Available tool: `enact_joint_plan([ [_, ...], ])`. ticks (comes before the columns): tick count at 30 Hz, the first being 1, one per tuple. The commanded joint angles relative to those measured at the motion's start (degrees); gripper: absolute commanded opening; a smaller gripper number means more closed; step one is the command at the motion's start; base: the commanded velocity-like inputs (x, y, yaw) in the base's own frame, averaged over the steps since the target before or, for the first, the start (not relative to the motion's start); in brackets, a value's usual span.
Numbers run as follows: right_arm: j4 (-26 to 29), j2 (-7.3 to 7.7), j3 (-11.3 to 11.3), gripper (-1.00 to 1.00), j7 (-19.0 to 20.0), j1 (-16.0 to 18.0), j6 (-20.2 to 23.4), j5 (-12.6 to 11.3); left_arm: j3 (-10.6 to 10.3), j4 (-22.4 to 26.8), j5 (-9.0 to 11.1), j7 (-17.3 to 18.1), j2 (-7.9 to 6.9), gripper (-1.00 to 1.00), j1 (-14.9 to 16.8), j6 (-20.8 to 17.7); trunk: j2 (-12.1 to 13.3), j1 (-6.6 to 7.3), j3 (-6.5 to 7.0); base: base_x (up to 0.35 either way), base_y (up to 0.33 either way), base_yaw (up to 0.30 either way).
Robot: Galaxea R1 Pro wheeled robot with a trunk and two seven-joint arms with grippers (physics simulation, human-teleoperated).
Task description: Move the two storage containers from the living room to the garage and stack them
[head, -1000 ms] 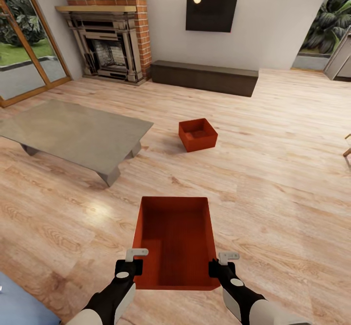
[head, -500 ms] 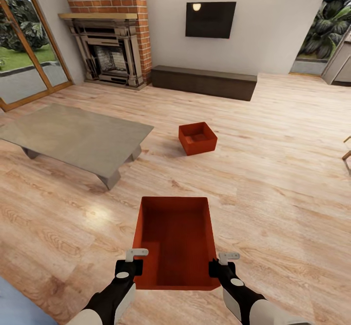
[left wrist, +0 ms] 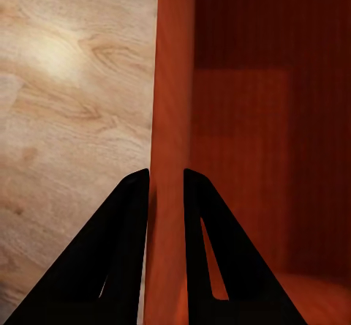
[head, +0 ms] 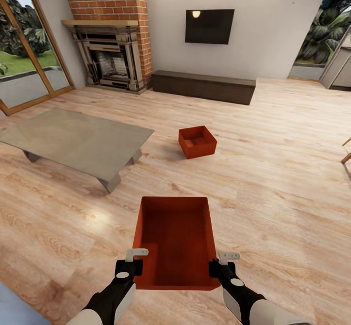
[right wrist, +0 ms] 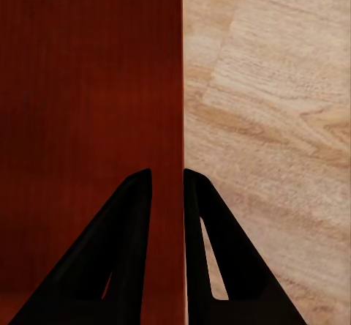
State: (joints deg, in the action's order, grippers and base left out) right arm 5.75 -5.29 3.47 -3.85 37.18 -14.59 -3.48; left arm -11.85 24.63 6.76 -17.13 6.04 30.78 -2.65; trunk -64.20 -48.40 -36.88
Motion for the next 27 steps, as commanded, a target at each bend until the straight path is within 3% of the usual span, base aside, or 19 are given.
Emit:
enact_joint_plan([
  [1,-0.12,0.02,-0.34,-1.0,-0.11,0.0,-0.23,-0.8,0.2,0.74,4.34,-0.71,-0.06,-1.0,0.07,-0.34,-0.03,0.0,0.05,0.0,0.0,0.0],
  [27,-0.12,0.02,-0.35,-1.0,0.14,-0.01,-0.23,-0.73,0.19,0.66,4.35,-0.71,-0.06,-1.0,0.07,-0.36,-0.03,0.0,2.48,0.0,0.0,0.0],
])
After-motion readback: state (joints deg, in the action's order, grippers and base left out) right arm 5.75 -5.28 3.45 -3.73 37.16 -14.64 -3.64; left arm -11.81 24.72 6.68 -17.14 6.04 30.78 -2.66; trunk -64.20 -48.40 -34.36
